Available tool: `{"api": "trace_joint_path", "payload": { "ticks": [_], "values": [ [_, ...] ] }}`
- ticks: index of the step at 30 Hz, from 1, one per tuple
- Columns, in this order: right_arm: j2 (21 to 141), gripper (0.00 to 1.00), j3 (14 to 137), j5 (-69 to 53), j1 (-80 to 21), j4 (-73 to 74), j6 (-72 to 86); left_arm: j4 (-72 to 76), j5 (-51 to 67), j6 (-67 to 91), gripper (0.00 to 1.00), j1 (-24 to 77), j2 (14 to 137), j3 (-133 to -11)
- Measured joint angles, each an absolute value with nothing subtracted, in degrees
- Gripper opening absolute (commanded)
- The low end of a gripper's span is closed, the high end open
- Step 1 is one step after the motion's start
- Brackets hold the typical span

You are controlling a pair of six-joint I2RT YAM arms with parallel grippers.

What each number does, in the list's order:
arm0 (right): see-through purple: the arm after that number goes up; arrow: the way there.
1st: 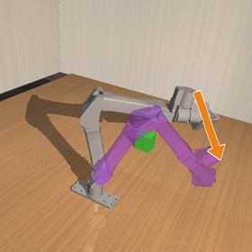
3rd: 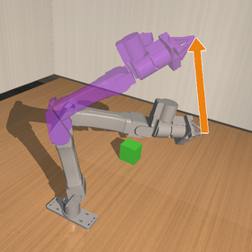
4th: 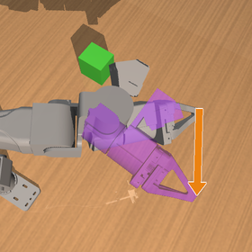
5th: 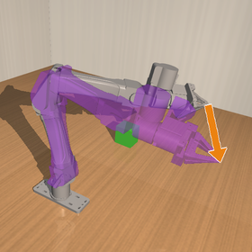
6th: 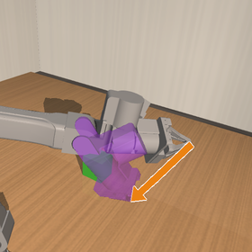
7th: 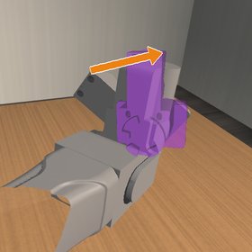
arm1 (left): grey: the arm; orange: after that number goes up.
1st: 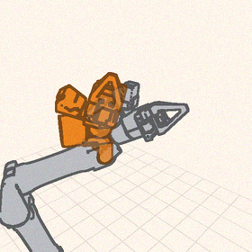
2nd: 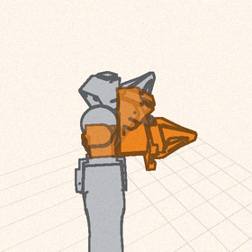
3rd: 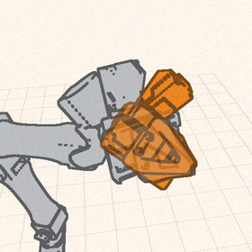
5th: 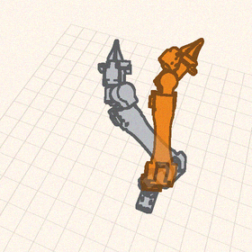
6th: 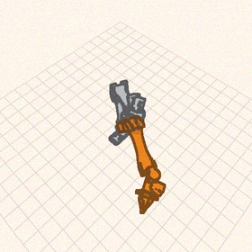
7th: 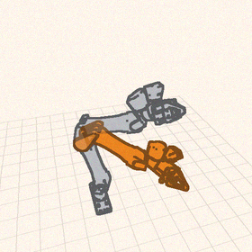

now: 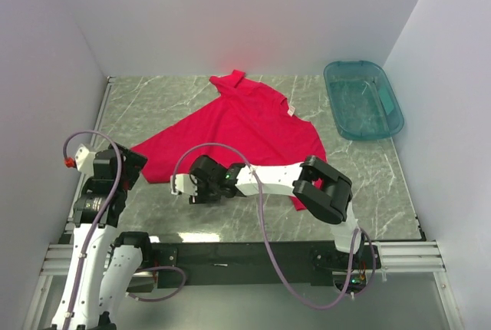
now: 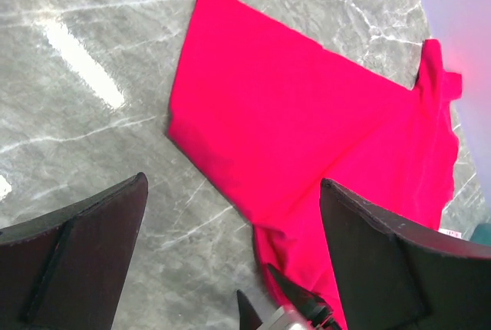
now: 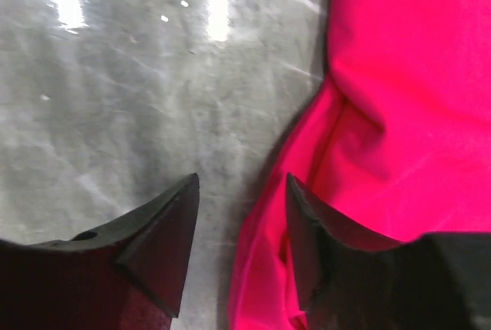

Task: Fold and stack the t-shirts
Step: Flatten the tshirt out

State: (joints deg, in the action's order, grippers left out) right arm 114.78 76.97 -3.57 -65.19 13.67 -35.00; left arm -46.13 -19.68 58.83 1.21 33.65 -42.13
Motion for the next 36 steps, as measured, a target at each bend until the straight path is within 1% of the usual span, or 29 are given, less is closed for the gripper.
{"api": "trace_joint_path", "payload": {
  "ticks": [2, 4, 8, 9, 11, 14, 18, 21, 23, 25, 27, 28, 33, 35, 36],
  "values": [
    [114.9, 0.50, 77.2, -3.0, -64.8, 13.7, -34.3, -46.6, -19.6, 59.5, 0.99, 1.2, 33.7, -42.1],
    [115.7, 0.42, 77.8, -2.8, -64.2, 13.9, -33.8, -46.5, -19.2, 60.3, 0.99, 1.2, 33.7, -41.5],
    [116.7, 0.11, 78.8, -3.3, -62.9, 14.2, -32.7, -45.7, -16.2, 62.9, 0.99, 1.2, 33.6, -37.7],
    [116.7, 0.00, 78.8, -3.9, -62.7, 14.5, -32.7, -45.3, -15.2, 63.6, 0.99, 1.2, 33.7, -36.5],
    [116.7, 0.00, 78.8, -5.5, -62.2, 15.2, -32.6, -44.9, -13.4, 64.9, 0.99, 1.2, 34.1, -34.3],
    [115.5, 0.00, 78.9, -12.9, -61.6, 19.1, -36.2, -43.6, -11.5, 66.5, 0.99, 1.2, 35.7, -32.2],
    [108.0, 0.00, 78.5, -28.6, -61.4, 36.2, -52.7, -42.2, -10.1, 67.5, 1.00, 1.2, 39.6, -31.2],
    [99.7, 0.00, 78.8, -35.6, -64.1, 48.2, -62.9, -40.6, -9.8, 67.8, 0.99, 1.2, 42.3, -31.1],
    [95.6, 0.00, 78.5, -37.2, -68.3, 53.1, -66.7, -39.5, -9.5, 68.1, 0.99, 1.1, 43.5, -31.1],
    [93.9, 0.00, 76.6, -38.1, -71.7, 53.7, -67.5, -38.5, -8.5, 68.1, 1.00, 1.1, 44.6, -31.1],
    [94.1, 0.00, 74.3, -39.4, -72.6, 53.6, -66.7, -37.9, -7.5, 68.2, 0.99, 1.1, 45.5, -31.1],
    [94.6, 0.00, 73.8, -39.7, -71.7, 53.7, -66.3, -37.6, -6.9, 68.2, 0.98, 1.1, 46.1, -31.1],
    [97.6, 0.00, 75.2, -40.2, -61.3, 55.5, -67.4, -37.5, -4.9, 68.2, 0.95, 1.0, 47.6, -28.6],
    [96.9, 0.00, 74.7, -39.8, -60.4, 55.8, -68.1, -37.4, -3.9, 68.2, 0.93, 1.0, 49.0, -27.3],
    [96.4, 0.00, 74.5, -39.9, -60.7, 56.0, -68.3, -37.0, -3.3, 68.2, 0.87, 1.0, 50.4, -26.8]
  ]
}}
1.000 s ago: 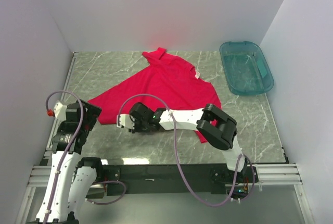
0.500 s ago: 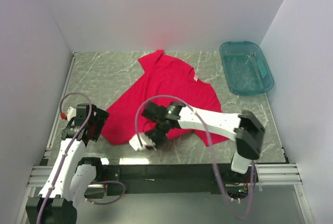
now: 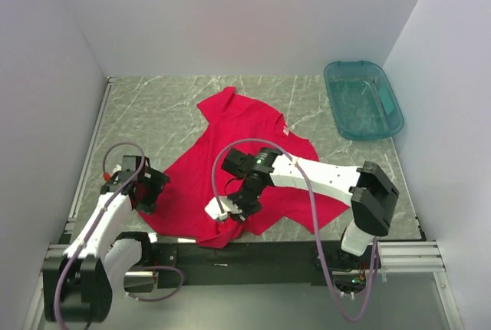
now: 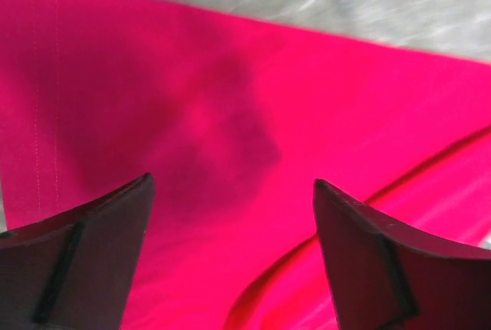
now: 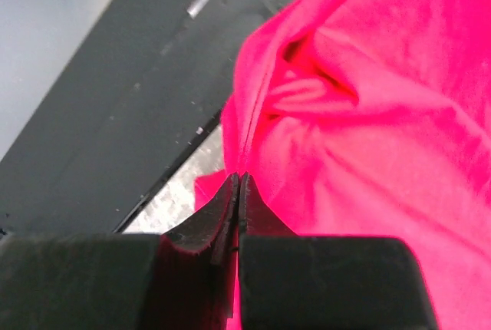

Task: Fold and stack the t-shirts
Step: Flatten the tshirt out

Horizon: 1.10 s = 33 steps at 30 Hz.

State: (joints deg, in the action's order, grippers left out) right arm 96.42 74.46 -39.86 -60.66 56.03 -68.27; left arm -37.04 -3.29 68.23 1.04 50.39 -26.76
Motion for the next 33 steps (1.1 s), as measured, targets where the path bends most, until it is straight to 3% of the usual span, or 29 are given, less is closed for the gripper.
{"api": "trace_joint_path", "payload": {
  "ticks": [3, 9, 15, 21, 22, 25, 26, 30, 33],
  "values": [
    [94.0, 0.00, 72.9, -40.4, -61.0, 56.2, -68.6, -34.8, -1.0, 68.5, 0.74, 1.0, 55.9, -26.0],
    [89.4, 0.00, 72.0, -41.5, -61.1, 59.6, -70.8, -28.5, 3.7, 68.7, 0.62, 0.8, 67.3, -29.7],
    [87.2, 0.00, 66.9, -41.2, -70.7, 59.7, -70.1, -26.6, 4.5, 68.6, 0.61, 0.8, 80.7, -39.0],
    [87.4, 0.00, 66.0, -37.5, -70.8, 53.7, -64.2, -28.7, 2.9, 67.9, 0.59, -0.3, 97.0, -55.9],
    [87.7, 0.05, 66.0, -36.9, -70.6, 52.2, -63.3, -29.7, 2.7, 67.2, 0.60, -0.8, 99.7, -59.5],
    [88.8, 0.63, 66.4, -36.2, -70.6, 49.7, -61.4, -31.9, 2.1, 64.5, 0.65, -2.0, 106.1, -68.6],
    [89.0, 0.75, 66.5, -36.3, -70.6, 49.7, -61.3, -31.8, 1.5, 63.2, 0.67, -2.2, 107.5, -71.0],
    [88.4, 0.82, 65.6, -35.9, -70.6, 48.3, -60.4, -29.7, -0.2, 56.8, 0.80, -3.5, 107.3, -73.4],
    [86.5, 0.88, 64.0, -35.2, -69.4, 45.9, -58.3, -25.6, 1.3, 52.3, 0.84, -4.9, 102.3, -69.7]
  ]
}}
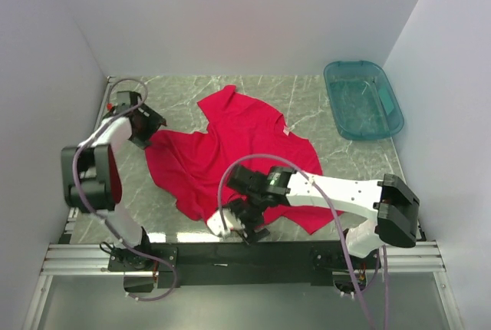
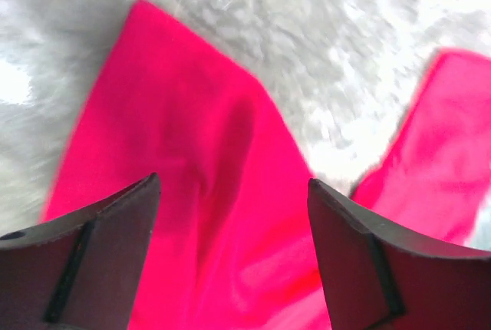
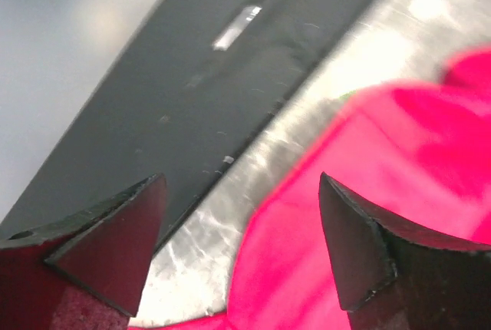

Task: Fold and stack the t-shirts
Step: Flatten the tshirt out

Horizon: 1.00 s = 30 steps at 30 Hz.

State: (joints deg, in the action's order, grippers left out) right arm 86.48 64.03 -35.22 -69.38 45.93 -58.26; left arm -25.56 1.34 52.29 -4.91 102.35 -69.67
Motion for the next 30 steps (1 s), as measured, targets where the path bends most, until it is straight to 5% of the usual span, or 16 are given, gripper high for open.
{"api": "trace_joint_path", "payload": {
  "ticks": [8, 15, 23, 30],
  "values": [
    [86.1, 0.92, 64.8, -36.1, -54.8, 30.8, -40.2, -16.7, 7.1, 44.4, 0.81, -9.9, 78.9, -53.0],
    [102.9, 0.86, 76.2, -36.4, -60.9, 21.4, -17.1, -19.4, 4.3, 39.4, 0.88, -9.5, 59.4, -45.3],
    [110.0, 0.72, 76.8, -25.8, -61.9, 17.3, 4.3, -21.5, -2.9, 36.6, 0.91, -9.5, 35.6, -40.1],
    [114.7, 0.44, 81.6, -24.9, -61.7, 17.0, 10.9, -25.0, -4.5, 36.0, 0.90, -9.5, 33.9, -40.0]
  ]
}}
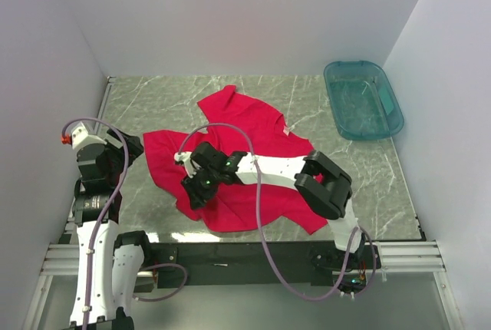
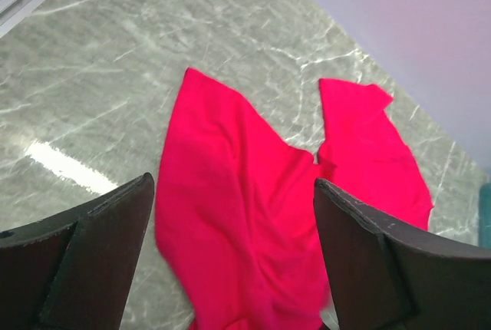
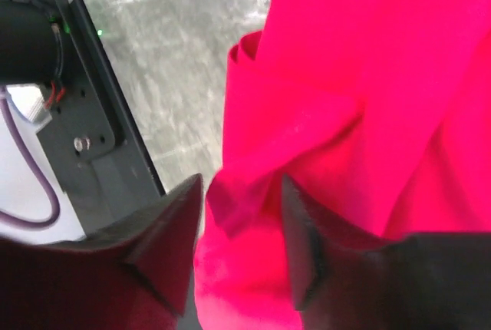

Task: Fold and stack the t-shirts
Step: Flatten the tshirt out

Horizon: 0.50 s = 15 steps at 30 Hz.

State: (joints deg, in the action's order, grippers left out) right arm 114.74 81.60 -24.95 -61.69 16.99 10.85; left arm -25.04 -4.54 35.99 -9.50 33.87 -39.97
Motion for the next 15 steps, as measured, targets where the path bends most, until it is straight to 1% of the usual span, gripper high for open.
{"api": "trace_joint_path", "payload": {
  "ticks": [2, 3, 4, 5, 6, 8, 11, 12, 14, 15],
  "values": [
    [116.7, 0.35, 83.2, -25.6, -61.8, 17.2, 11.7, -25.6, -4.6, 35.9, 0.91, -9.5, 33.8, -40.0],
    [117.5, 0.27, 83.7, -26.0, -61.8, 17.3, 12.1, -26.2, -4.9, 35.7, 0.91, -9.5, 33.7, -40.0],
    [118.2, 0.11, 84.2, -26.6, -61.9, 17.5, 12.2, -26.5, -4.9, 35.6, 0.90, -9.5, 33.5, -40.0],
    [118.5, 0.02, 84.4, -27.2, -61.9, 17.6, 11.8, -26.8, -5.0, 35.6, 0.90, -9.5, 33.4, -40.0],
    [118.5, 0.00, 84.4, -27.7, -62.1, 18.0, 11.5, -27.0, -5.1, 35.6, 0.90, -9.5, 33.3, -40.0],
    [118.0, 0.00, 84.4, -29.2, -62.6, 18.9, 9.8, -27.4, -5.3, 35.6, 0.90, -9.5, 33.1, -40.0],
    [115.6, 0.00, 85.3, -35.6, -64.7, 23.0, 0.5, -27.4, -5.3, 35.6, 0.90, -9.5, 33.1, -40.0],
    [114.5, 0.03, 86.8, -39.2, -66.1, 27.1, -5.7, -27.4, -5.3, 35.6, 0.90, -9.5, 33.1, -40.0],
    [113.4, 0.05, 91.8, -44.7, -69.8, 34.6, -16.3, -27.4, -5.3, 35.6, 0.91, -9.5, 33.2, -40.0],
    [113.1, 0.16, 94.5, -46.6, -72.1, 37.2, -20.8, -27.4, -5.3, 35.6, 0.91, -9.5, 33.2, -40.0]
  ]
}}
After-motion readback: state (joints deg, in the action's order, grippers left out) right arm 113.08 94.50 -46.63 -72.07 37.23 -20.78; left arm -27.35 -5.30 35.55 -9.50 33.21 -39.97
